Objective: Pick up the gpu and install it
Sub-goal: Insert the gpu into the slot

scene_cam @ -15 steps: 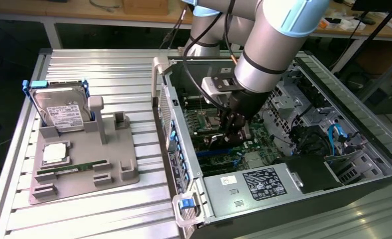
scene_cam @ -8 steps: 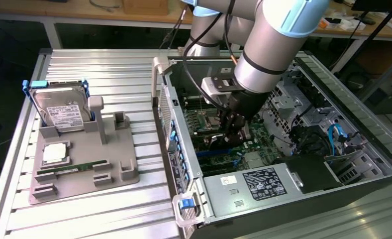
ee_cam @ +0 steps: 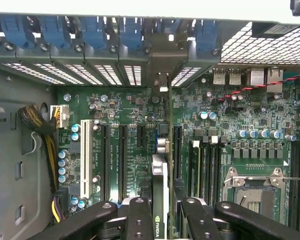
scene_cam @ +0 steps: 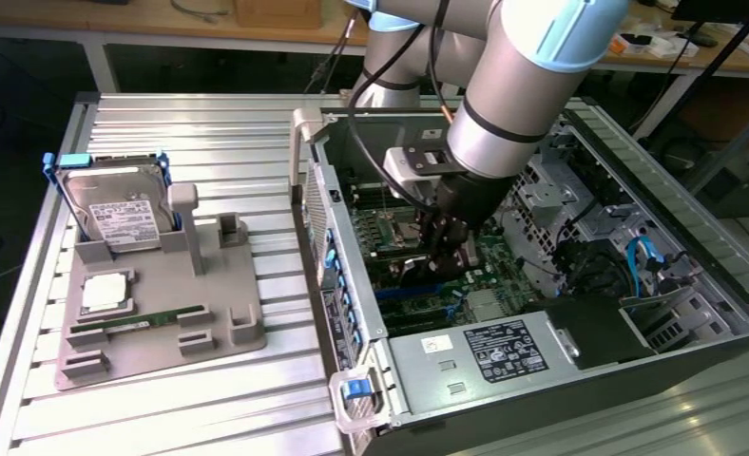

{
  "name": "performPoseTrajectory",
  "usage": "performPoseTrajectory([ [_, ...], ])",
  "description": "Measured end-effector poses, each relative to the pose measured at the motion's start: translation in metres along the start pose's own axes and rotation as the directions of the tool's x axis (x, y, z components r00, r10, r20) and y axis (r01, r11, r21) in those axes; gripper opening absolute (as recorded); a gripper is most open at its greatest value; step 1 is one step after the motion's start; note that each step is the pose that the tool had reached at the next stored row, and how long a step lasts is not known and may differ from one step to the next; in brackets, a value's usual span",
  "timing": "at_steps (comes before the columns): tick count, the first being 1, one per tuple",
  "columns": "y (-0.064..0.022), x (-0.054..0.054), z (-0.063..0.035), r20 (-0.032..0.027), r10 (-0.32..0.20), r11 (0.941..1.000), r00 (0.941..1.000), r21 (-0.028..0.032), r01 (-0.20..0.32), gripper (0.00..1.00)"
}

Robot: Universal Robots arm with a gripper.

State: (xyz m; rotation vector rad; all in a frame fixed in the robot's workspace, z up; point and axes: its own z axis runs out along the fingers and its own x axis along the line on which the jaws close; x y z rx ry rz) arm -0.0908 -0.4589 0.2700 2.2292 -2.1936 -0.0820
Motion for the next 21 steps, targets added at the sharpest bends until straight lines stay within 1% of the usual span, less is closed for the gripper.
performPoseTrajectory([
  [6, 0.0002, 0.0002, 0.0004, 0.0002, 0.001, 1.0, 1.0, 0.0, -0.001, 0.27],
  [8, 0.0032, 0.0001, 0.0008, 0.0021, 0.001, 1.0, 1.0, 0.0004, -0.001, 0.27],
  [10, 0.0043, 0.0, 0.0009, 0.0032, 0.001, 1.0, 1.0, 0.0003, -0.001, 0.27],
  [18, 0.0046, 0.0002, 0.0009, 0.0033, 0.001, 1.0, 1.0, 0.0001, -0.001, 0.27],
  [21, 0.0046, 0.0019, 0.0008, 0.0033, 0.001, 1.0, 1.0, 0.0001, -0.001, 0.27],
])
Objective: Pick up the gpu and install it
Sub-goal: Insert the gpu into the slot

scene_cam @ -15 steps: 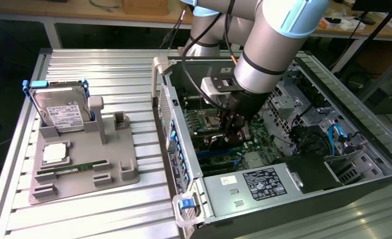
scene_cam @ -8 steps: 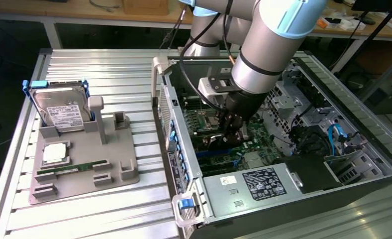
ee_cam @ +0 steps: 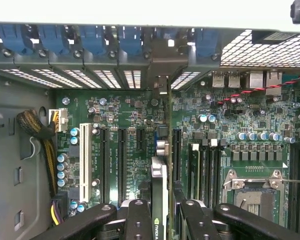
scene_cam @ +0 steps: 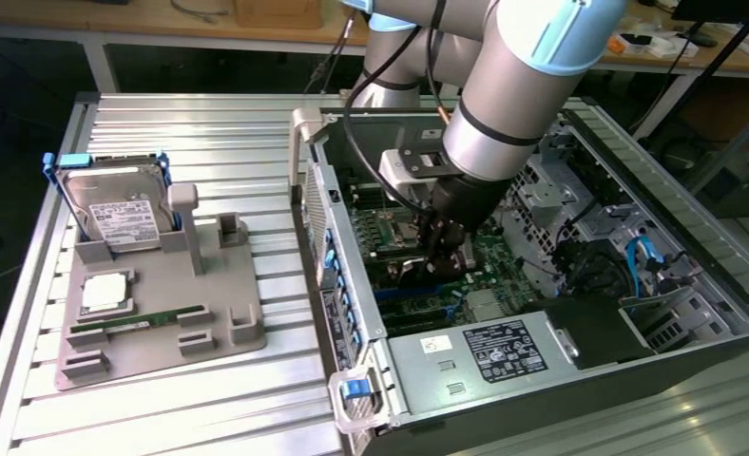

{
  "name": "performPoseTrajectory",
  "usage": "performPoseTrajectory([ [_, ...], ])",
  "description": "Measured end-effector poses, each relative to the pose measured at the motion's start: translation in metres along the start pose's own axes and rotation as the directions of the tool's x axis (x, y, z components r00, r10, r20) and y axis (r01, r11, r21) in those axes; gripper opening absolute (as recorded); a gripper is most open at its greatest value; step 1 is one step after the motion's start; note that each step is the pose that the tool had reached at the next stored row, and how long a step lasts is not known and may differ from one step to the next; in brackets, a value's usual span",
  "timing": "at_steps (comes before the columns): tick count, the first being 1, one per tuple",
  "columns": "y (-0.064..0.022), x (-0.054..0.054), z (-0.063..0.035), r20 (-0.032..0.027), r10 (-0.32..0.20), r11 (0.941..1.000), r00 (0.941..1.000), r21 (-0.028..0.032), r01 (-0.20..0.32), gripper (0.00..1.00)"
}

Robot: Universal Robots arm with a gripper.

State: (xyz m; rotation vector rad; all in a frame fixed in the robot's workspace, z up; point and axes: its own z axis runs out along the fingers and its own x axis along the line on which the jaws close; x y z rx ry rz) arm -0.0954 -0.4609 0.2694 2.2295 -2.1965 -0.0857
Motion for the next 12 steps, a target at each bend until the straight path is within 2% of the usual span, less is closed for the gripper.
performPoseTrajectory([
  [12, 0.0001, 0.0034, 0.0001, 0.0001, 0.0, 1.0, 1.0, 0.0, 0.0, 0.27],
])
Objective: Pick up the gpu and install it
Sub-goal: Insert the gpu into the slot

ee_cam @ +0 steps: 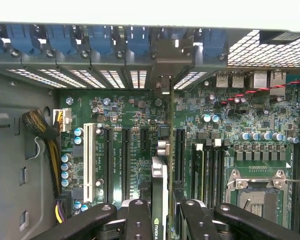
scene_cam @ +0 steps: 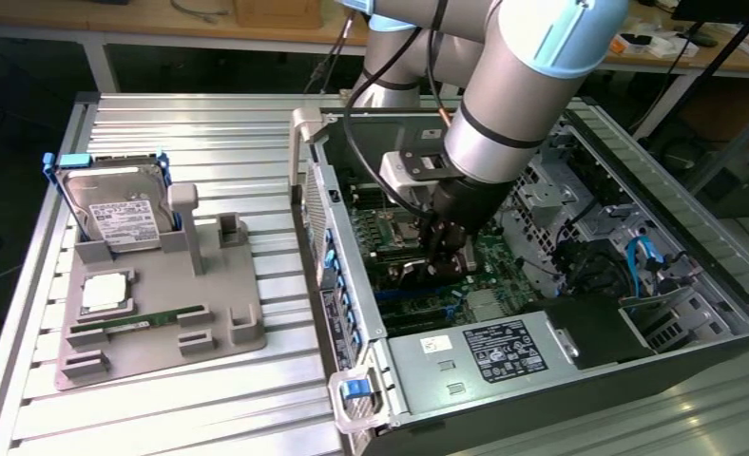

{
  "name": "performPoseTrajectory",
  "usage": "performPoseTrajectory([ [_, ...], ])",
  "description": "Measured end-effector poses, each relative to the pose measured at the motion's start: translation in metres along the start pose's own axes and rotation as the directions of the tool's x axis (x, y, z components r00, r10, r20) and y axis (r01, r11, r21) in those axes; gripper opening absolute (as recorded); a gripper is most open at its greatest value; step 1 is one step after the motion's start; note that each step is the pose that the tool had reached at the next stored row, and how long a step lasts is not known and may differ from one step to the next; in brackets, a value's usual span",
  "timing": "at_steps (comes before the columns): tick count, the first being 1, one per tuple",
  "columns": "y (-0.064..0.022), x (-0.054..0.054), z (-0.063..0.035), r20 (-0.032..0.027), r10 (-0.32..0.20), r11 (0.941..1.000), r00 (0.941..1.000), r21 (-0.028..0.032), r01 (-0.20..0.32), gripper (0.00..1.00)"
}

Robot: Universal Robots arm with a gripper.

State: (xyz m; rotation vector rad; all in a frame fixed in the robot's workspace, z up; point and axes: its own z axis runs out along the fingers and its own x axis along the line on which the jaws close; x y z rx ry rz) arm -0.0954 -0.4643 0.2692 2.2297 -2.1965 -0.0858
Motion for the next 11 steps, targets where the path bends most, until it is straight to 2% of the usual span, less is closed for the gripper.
performPoseTrajectory([
  [11, -0.0002, 0.0001, 0.0042, 0.0055, 0.0, 1.0, 1.0, -0.0001, 0.0, 0.27],
])
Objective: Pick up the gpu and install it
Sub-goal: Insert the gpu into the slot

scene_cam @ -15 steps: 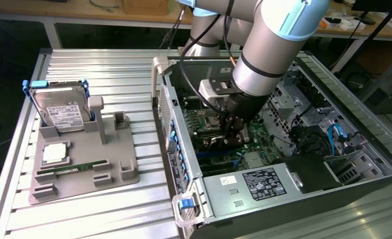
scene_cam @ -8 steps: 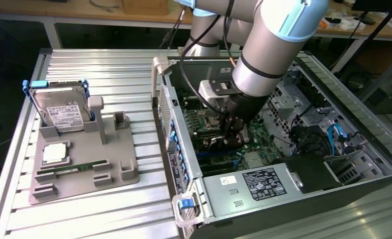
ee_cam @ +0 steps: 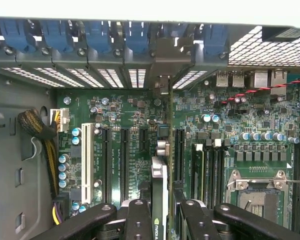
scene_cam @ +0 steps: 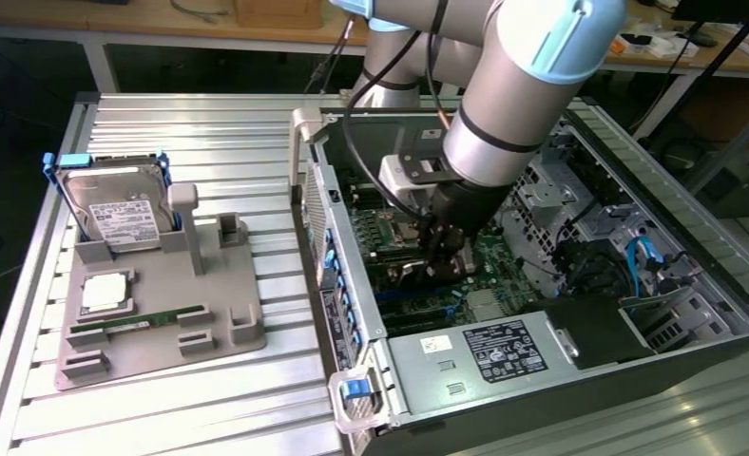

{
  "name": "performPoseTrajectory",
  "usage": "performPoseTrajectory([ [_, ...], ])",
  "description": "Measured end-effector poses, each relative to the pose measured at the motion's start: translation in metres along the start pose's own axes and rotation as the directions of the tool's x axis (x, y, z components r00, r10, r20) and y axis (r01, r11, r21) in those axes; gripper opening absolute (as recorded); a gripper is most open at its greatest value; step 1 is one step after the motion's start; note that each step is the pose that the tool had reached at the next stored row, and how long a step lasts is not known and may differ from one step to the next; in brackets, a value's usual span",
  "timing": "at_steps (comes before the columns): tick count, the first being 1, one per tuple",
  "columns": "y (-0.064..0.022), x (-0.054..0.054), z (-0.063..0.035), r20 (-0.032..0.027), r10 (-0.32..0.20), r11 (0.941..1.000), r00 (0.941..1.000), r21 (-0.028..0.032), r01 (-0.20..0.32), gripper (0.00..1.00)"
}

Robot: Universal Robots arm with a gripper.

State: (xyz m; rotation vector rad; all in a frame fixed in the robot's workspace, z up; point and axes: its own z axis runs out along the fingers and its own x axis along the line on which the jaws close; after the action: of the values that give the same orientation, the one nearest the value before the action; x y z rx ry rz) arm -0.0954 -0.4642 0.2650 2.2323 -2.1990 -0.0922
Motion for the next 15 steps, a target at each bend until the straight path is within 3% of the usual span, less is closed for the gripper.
performPoseTrajectory([
  [15, -0.0001, 0.0001, 0.0017, 0.0015, 0.0, 1.0, 1.0, 0.0, 0.0, 0.27],
])
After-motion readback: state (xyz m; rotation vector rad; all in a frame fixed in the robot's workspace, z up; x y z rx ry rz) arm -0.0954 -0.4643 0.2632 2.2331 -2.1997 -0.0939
